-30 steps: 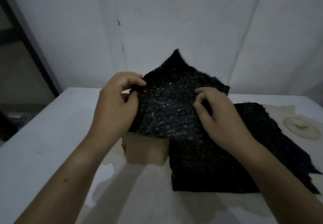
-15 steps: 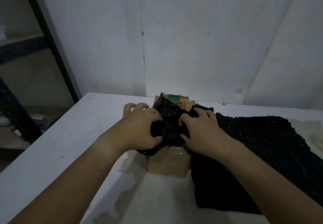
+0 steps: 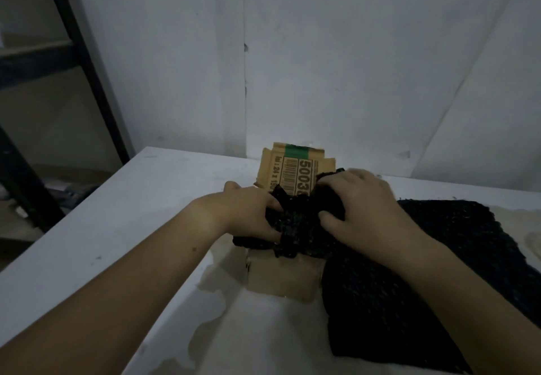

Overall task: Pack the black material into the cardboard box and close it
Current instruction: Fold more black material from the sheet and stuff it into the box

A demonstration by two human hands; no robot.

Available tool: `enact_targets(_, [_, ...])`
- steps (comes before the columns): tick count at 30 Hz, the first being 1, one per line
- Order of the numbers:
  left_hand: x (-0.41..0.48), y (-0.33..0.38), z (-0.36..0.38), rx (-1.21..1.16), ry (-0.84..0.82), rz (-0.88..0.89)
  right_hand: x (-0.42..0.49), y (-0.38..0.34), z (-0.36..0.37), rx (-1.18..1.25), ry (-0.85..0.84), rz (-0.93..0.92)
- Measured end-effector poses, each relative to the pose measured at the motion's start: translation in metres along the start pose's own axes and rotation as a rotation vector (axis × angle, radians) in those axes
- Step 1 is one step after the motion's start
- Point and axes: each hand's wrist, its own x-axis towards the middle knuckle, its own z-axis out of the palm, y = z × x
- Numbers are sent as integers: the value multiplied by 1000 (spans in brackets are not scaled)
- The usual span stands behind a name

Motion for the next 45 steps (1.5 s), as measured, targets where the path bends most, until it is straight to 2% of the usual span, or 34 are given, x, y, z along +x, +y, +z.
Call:
enact_targets(2, [-1,1,3,-7,21,-7,-4,4,3,-55,33,39])
enact_targets(5, [-2,2,7,-38,107,8,-5,-1,13,-32,10,18])
enact_targets(8, [-6,3,10,-85,153,25,-7,-5,18,-25,56,-13])
enact_targets(12, [-15,8,10,-159,323,114,-10,-10,18,-85,61,-46])
enact_targets(15, [-17,8,15,-177,431,154,-3,-14,13,-87,-100,9])
enact_targets(20, [-13,3,18,-70,437,105,27,-23,19,-117,-498,57])
enact_targets(23, [-14,3,17,-55,431,88,31,-20,20,-103,-589,50])
enact_targets(25, [-15,4,18,-40,431,88,26,-17,13,-106,-539,17])
enact_targets(28, [-16,5,18,-73,448,85,20,-17,5,-99,-326,-23])
enact_targets(29, [-16,5,17,-80,457,87,20,-18,5,-97,-305,-23])
enact_targets(34, [-16,4,16,-77,508,102,25,-26,15,-142,-581,48])
enact_targets(36, [-17,4,17,-111,503,100,27,-24,10,-119,-541,20])
enact_targets(39, [-20,4,14,-148,467,108,37,-27,-1,-22,-340,-59])
enact_targets(41, [-28,1,8,-330,419,116,44,-35,-3,22,-289,-123])
enact_targets(43, [-35,-8,7,-604,407,102,47,-41,2,23,-326,-160])
enact_targets(45, [-42,-16,14,-682,395,68,46,-45,8,2,-387,-146])
